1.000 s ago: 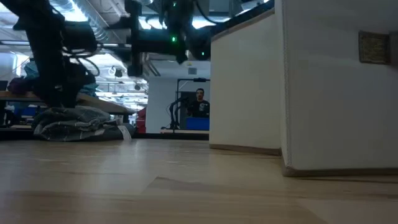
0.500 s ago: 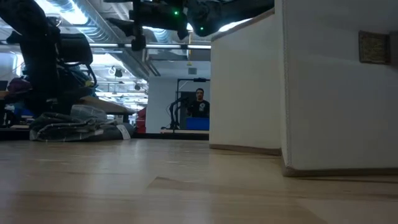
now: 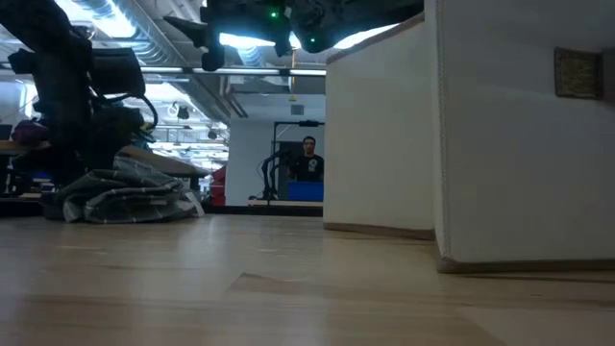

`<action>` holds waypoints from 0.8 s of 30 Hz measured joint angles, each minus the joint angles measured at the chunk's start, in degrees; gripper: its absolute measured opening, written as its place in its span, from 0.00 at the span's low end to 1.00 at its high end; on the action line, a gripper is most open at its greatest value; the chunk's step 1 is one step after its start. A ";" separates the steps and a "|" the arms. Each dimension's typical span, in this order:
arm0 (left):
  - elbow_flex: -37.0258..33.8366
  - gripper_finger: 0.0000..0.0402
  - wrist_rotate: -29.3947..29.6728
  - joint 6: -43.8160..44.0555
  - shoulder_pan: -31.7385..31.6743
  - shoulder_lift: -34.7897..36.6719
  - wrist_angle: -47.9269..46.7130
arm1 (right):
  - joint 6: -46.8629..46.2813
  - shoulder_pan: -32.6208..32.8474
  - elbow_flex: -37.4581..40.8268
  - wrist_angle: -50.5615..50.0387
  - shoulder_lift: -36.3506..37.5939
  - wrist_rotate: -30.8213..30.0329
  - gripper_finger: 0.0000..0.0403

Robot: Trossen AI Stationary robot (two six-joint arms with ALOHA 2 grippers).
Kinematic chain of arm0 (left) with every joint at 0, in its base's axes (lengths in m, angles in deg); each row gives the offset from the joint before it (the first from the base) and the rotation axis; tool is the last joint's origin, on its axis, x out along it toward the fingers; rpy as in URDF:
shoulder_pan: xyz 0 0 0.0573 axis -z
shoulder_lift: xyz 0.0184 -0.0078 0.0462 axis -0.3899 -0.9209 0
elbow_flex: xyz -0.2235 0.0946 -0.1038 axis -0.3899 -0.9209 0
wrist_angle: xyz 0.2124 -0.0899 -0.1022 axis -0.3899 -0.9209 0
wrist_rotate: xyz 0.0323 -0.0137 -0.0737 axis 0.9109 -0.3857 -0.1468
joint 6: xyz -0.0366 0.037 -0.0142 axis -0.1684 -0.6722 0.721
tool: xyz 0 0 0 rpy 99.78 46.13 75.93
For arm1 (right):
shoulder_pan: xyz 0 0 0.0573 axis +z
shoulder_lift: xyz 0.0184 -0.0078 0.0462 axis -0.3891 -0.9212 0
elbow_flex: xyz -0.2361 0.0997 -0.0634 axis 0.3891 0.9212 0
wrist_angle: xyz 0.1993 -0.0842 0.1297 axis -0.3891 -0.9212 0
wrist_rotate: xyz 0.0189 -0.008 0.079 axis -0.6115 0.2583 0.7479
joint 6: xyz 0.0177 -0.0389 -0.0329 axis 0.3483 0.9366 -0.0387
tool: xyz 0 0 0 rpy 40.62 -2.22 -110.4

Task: Fold towel
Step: Stack the gray patterned towel on top of the gray towel

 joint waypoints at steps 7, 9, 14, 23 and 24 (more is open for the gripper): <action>2.88 0.33 1.64 1.64 1.06 0.90 2.34 | 0.00 -0.23 0.02 0.02 0.00 0.96 0.48; 4.59 0.30 1.77 1.23 1.04 1.66 4.28 | 0.00 -0.38 0.02 0.00 0.00 1.63 0.48; 9.21 0.26 7.46 -0.35 1.04 3.00 5.27 | 0.00 -0.46 0.02 0.04 0.00 2.06 0.48; 11.04 0.26 19.21 -9.92 1.04 3.25 4.62 | 0.22 -0.44 0.02 0.04 0.00 5.22 0.48; 11.04 0.26 19.20 -9.54 1.04 3.25 4.22 | 0.22 -0.44 0.02 0.06 0.00 5.98 0.48</action>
